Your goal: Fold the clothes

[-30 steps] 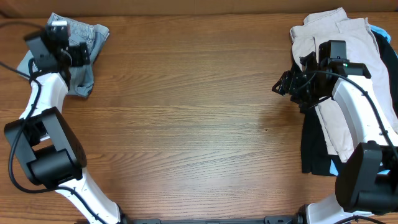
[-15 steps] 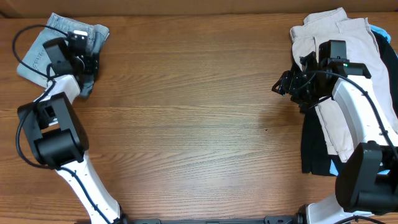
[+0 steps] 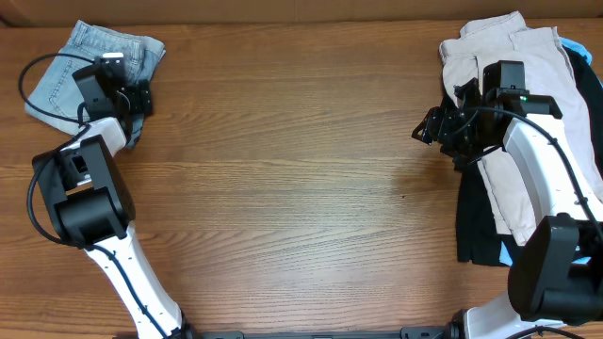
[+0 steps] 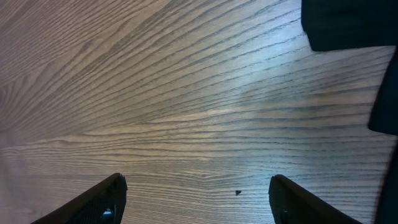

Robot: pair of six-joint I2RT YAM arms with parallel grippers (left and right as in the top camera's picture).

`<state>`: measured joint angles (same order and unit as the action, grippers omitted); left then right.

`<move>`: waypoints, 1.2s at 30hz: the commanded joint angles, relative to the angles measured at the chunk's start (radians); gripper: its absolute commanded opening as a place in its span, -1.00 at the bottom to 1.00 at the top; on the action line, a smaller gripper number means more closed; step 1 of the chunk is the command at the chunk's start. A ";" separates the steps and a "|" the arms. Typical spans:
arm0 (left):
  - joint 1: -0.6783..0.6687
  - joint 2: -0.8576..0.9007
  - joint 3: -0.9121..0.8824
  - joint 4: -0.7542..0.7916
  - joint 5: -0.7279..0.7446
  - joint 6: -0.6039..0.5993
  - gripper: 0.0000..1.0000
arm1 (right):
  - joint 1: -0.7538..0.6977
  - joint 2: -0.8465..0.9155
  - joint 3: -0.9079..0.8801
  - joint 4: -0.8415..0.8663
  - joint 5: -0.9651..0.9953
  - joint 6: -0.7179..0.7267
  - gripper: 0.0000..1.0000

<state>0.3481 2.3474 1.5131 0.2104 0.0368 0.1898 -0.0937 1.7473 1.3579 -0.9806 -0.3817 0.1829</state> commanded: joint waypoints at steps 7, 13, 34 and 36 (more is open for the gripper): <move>0.117 0.055 0.007 -0.020 -0.074 -0.247 0.88 | 0.001 -0.037 0.029 0.006 0.023 -0.005 0.54; 0.131 0.055 0.011 -0.019 -0.073 -0.272 0.89 | 0.001 -0.037 0.029 0.006 0.023 -0.004 0.54; 0.126 -0.238 0.337 -0.715 -0.092 -0.101 1.00 | 0.001 -0.037 0.029 0.005 0.022 -0.005 0.56; 0.142 -0.229 0.337 -0.755 -0.097 -0.091 1.00 | 0.001 -0.037 0.029 0.008 0.022 -0.005 0.56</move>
<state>0.4587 2.1403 1.8317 -0.5053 -0.0319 0.0299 -0.0937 1.7473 1.3579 -0.9813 -0.3634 0.1829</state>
